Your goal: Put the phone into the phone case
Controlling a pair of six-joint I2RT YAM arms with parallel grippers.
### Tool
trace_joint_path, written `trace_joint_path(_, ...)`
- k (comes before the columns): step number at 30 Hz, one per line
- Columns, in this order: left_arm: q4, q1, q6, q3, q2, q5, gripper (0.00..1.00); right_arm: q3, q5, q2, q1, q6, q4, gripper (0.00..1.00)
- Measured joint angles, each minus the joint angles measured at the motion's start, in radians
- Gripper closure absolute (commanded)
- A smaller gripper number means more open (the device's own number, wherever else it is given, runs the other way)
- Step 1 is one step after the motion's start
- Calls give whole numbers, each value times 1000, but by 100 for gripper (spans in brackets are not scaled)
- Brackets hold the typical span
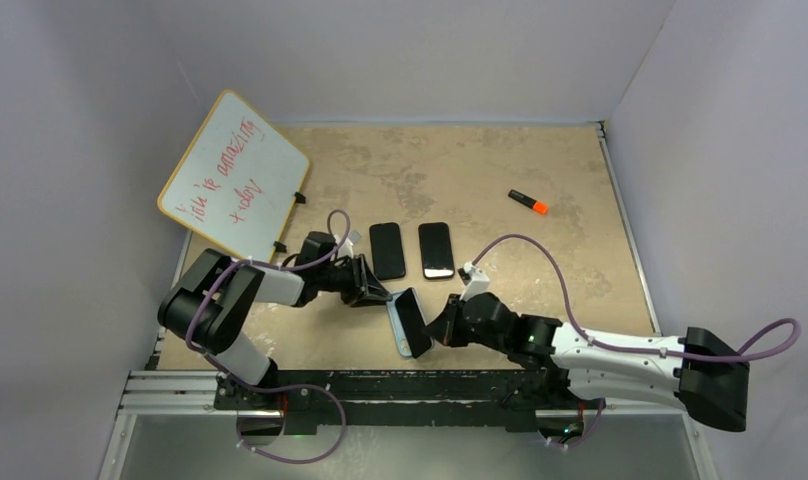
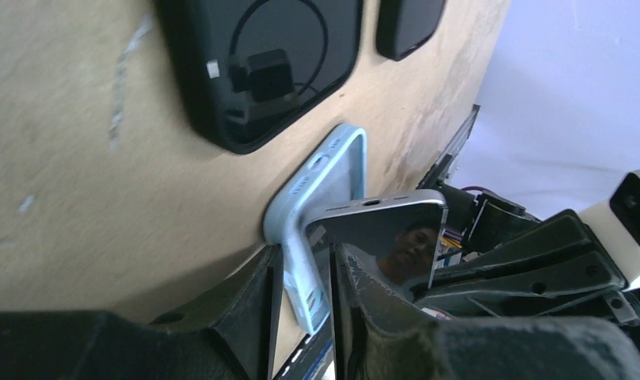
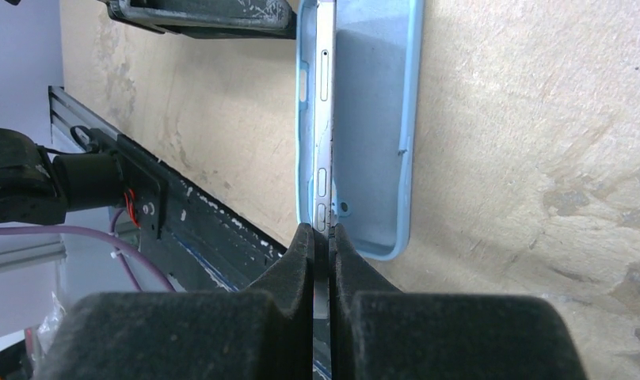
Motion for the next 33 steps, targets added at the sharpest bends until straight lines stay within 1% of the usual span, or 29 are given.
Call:
trace_joint_path(6,7,0,8,40,2,23,66,-6,3,39,-14,0,65,100)
trace_joint_path(12,-22,-3,14,3,-20,27,65,-40,5,63,-24,12,143,100)
trace_joint_path(13,-44,-16,13,-36,-47,27,64,-70,9,75,-26,25,192,100)
trace_joint_path(22,-20,-113,-3,-75,-71,8,64,-108,6,116,-26,38,286,100)
trace_joint_path(28,23,-132,-16,-75,-68,3,64,-108,-9,161,-28,37,333,100)
trace_joint_path(33,7,-134,-14,-74,-73,-14,64,-108,-34,212,-47,20,360,100)
